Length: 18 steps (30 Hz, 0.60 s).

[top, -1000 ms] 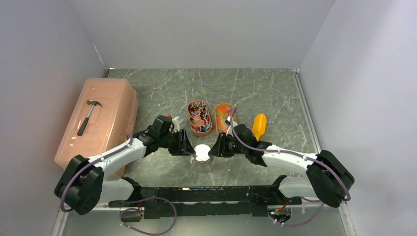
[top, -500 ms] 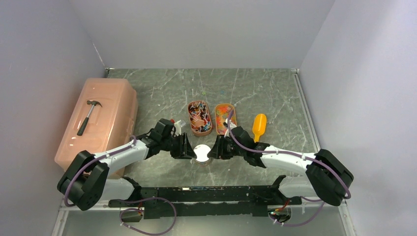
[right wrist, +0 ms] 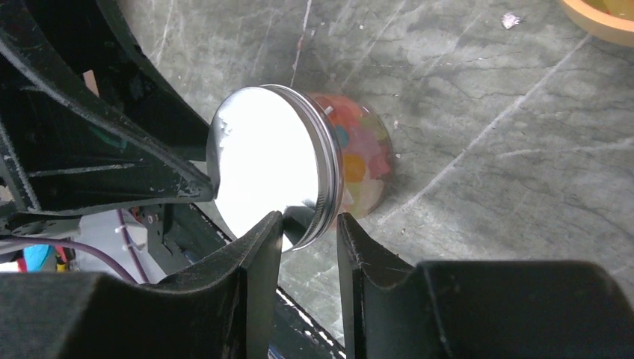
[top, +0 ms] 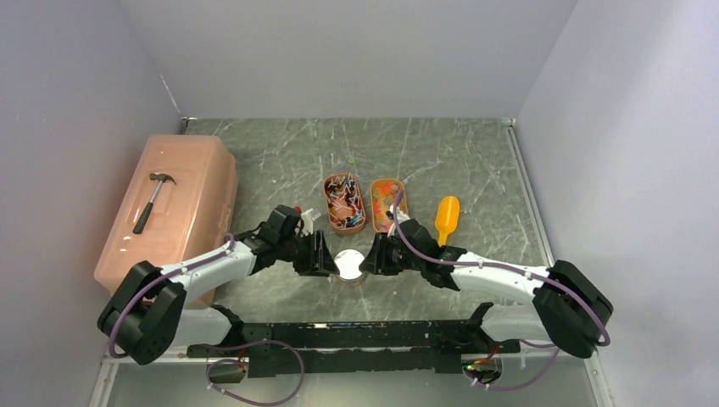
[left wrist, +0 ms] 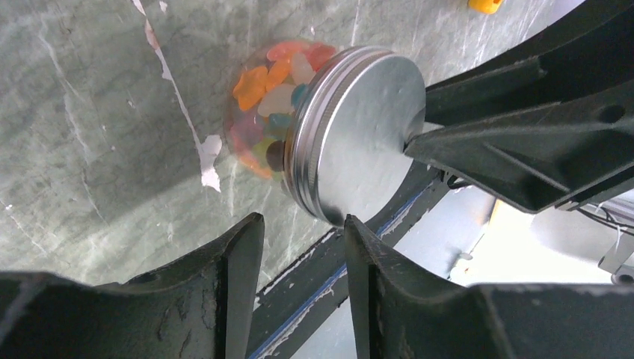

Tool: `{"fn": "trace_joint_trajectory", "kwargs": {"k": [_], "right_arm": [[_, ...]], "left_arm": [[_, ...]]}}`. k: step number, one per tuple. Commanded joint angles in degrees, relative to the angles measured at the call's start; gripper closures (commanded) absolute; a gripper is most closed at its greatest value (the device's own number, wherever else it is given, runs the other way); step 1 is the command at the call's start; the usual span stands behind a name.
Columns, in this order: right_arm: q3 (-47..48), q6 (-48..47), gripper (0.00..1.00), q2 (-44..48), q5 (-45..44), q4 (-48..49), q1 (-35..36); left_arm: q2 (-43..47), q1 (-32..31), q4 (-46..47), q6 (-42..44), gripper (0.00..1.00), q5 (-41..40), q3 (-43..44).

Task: Pack the candies
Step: Close the bottle lid on the packing bottle.

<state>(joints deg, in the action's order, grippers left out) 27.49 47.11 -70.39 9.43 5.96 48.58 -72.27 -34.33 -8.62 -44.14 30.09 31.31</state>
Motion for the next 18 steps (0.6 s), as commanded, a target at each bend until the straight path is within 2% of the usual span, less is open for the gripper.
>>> {"fn": "trace_joint_trajectory", "kwargs": {"k": [1, 9, 18], "right_arm": [[0.9, -1.4, 0.64, 2.5, -3.3, -4.2, 0.0], [0.7, -0.8, 0.62, 5.5, -3.5, -4.4, 0.1], [-1.6, 0.7, 0.62, 5.8, -3.1, -2.3, 1.4]], "left_arm": [[2.7, -0.8, -2.3, 2.2, 0.48, 0.2, 2.3], [2.8, -3.4, -2.4, 2.0, 0.45, -0.5, 3.8], [1.5, -5.3, -0.5, 0.7, 0.47, -2.6, 1.7]]}}
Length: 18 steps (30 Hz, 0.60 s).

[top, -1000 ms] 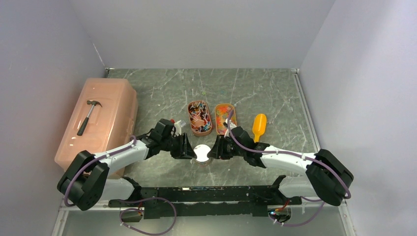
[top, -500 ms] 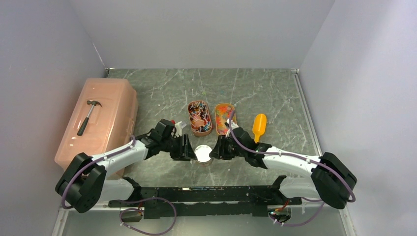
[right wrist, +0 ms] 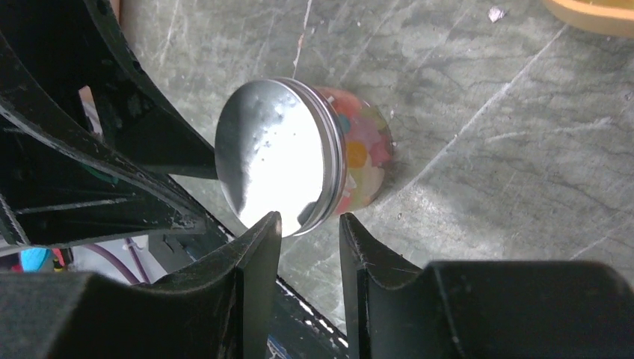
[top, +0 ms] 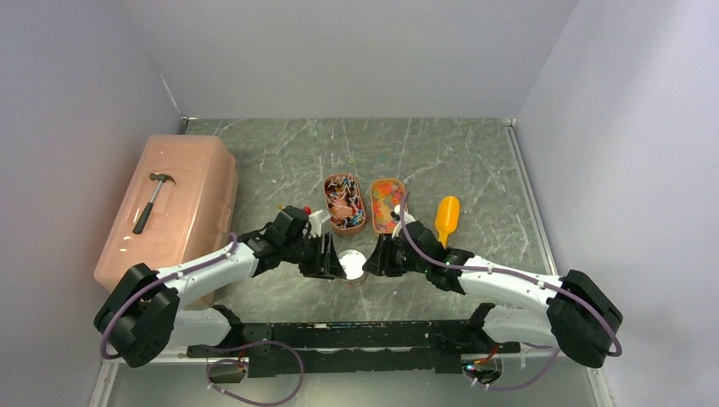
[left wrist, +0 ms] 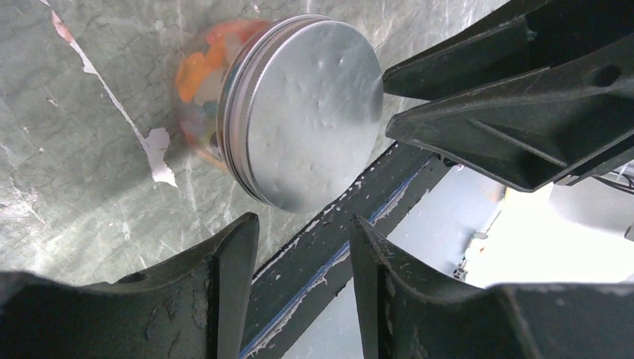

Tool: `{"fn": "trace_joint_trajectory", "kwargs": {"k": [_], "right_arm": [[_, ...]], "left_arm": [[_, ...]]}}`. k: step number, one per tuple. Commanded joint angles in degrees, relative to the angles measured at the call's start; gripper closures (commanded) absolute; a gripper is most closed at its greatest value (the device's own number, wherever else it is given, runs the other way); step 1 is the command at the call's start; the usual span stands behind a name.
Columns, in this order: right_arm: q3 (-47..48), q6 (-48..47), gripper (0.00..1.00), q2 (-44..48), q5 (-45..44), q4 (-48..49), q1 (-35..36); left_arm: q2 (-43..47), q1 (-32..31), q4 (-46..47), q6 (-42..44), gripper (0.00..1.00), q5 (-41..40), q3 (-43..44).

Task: Pack the candies
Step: Close the bottle lid on the packing bottle.

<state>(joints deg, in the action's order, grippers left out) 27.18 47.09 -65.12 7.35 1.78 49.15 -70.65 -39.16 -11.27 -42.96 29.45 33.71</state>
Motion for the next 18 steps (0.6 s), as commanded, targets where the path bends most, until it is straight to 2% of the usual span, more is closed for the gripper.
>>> {"fn": "trace_joint_trajectory", "kwargs": {"k": [1, 12, 18], "right_arm": [[-1.5, 0.8, 0.62, 0.1, -1.0, 2.2, 0.9], [-2.6, 1.0, 0.61, -1.1, -2.3, 2.3, 1.6], [-1.6, 0.4, 0.61, 0.6, -3.1, 0.4, 1.6]], "left_arm": [[-0.4, -0.4, 2.3, -0.5, 0.47, -2.3, -1.0], [-3.8, -0.4, 3.7, -0.4, 0.48, -3.1, -3.0], [-1.9, -0.4, 2.7, -0.2, 0.49, -3.0, -2.2]]}}
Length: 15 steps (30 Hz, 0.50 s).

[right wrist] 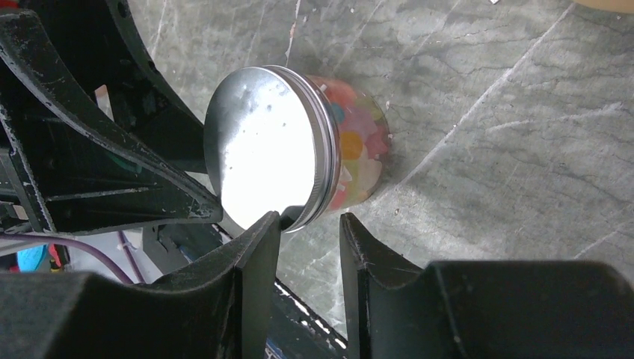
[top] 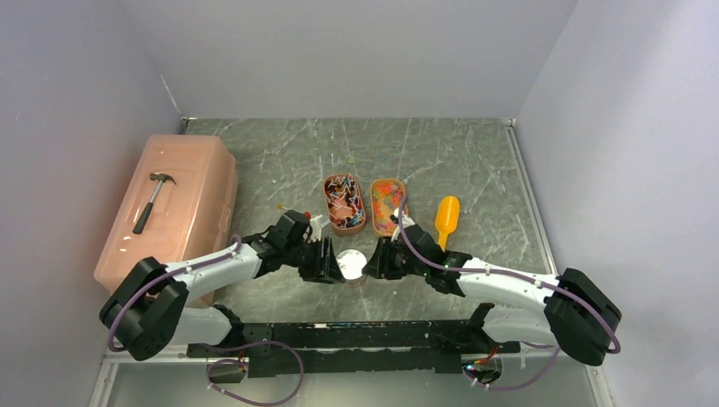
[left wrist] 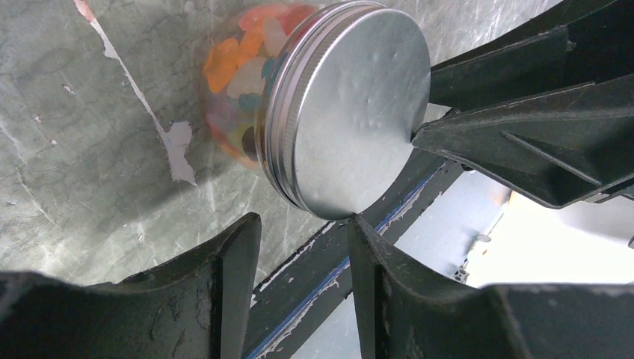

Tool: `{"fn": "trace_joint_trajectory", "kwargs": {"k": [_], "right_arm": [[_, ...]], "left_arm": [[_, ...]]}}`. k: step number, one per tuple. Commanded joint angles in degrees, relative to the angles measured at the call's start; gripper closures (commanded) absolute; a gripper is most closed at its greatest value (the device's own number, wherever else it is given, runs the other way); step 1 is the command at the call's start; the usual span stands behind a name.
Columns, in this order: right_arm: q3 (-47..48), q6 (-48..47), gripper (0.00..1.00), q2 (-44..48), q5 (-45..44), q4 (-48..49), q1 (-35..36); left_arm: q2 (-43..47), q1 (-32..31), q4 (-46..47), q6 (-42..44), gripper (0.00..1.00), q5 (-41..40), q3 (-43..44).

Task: Pack the candies
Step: Close the bottle lid on the packing bottle.

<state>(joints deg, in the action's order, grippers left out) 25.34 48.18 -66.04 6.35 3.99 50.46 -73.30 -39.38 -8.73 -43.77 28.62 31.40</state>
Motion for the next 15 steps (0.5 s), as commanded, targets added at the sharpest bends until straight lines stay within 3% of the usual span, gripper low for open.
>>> {"fn": "trace_joint_trajectory", "kwargs": {"k": [1, 9, 13, 15], "right_arm": [[0.5, -0.8, 0.61, 1.7, -2.2, -2.1, 0.3], [2.3, -1.6, 0.61, 4.6, -2.9, -3.7, 0.3], [4.0, -3.3, 0.6, 6.6, -4.3, -8.0, 0.3], [5.1, -4.9, 0.59, 7.7, -6.0, -10.1, 0.3]], "left_arm": [[1.5, -0.2, -0.3, 0.7, 0.48, -2.1, 0.5], [7.6, -0.2, -3.6, 2.1, 0.44, -2.3, 1.2], [11.5, -0.2, -5.3, 4.0, 0.36, -2.6, 0.2], [13.9, -0.3, -6.5, 4.8, 0.27, -3.4, -0.4]]}}
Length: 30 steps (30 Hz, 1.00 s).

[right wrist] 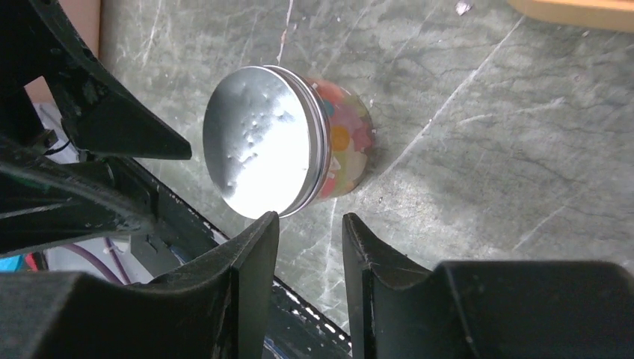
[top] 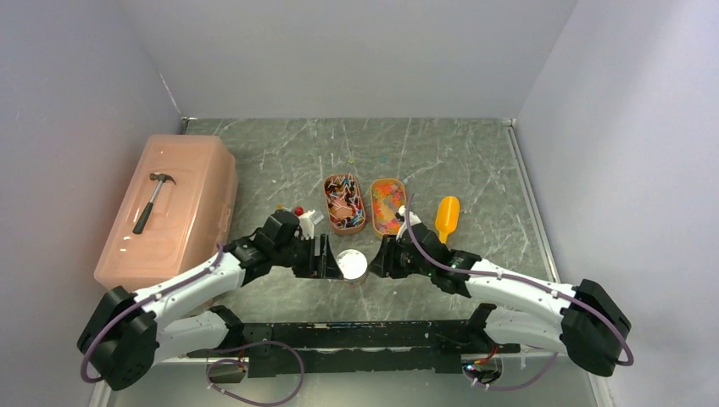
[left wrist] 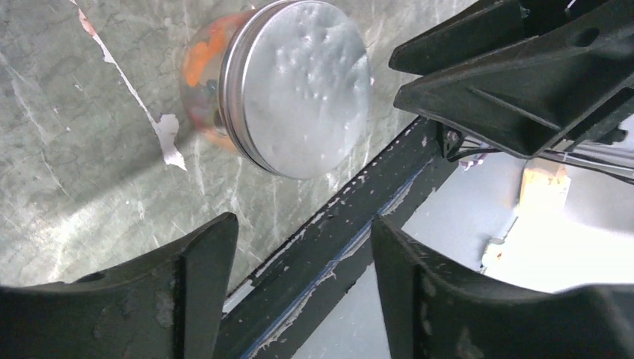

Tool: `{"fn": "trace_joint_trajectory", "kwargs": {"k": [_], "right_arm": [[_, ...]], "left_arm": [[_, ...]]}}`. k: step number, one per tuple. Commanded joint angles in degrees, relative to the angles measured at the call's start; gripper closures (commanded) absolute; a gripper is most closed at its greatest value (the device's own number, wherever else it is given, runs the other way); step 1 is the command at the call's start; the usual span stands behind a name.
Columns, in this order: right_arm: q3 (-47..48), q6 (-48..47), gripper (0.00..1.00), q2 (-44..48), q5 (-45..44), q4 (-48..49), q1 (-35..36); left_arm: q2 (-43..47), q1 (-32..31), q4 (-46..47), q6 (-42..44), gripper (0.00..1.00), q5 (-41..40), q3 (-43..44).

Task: Pack the candies
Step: Close the bottle lid on the packing bottle, then screw the bottle lid onto the packing bottle.

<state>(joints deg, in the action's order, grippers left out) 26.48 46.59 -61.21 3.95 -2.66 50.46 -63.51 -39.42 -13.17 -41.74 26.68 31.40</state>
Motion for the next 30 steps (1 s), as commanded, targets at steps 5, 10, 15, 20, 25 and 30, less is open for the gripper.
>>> {"fn": "trace_joint_trajectory", "kwargs": {"k": [5, 10, 15, 20, 25, 30], "right_arm": [[7.2, -7.4, 0.55, 5.5, -7.3, -8.1, -0.1], [9.0, -11.3, 0.51, 7.3, -7.6, -9.8, -0.9], [9.6, -14.2, 0.48, 8.8, -8.4, -11.0, -2.0], [8.8, -15.5, 0.45, 10.3, -8.6, -10.7, -2.8], [8.6, -16.4, 0.45, 10.1, -8.0, -10.7, -3.7], [7.5, -16.4, 0.45, 10.3, -7.0, -9.6, -4.1]], "left_arm": [[11.1, -0.3, -3.7, 4.6, 0.07, -4.0, -2.0], [17.2, -0.3, -0.6, 6.1, 0.07, -6.4, -4.0], [26.2, -1.0, 13.3, 4.8, 0.06, -7.5, -13.7], [27.2, -2.0, 17.8, 5.7, 0.07, -11.9, -17.6], [21.1, -5.5, 24.1, 8.9, 0.07, -17.0, -19.0], [16.7, -12.0, 32.0, 12.7, 0.06, -25.5, -21.4]]}}
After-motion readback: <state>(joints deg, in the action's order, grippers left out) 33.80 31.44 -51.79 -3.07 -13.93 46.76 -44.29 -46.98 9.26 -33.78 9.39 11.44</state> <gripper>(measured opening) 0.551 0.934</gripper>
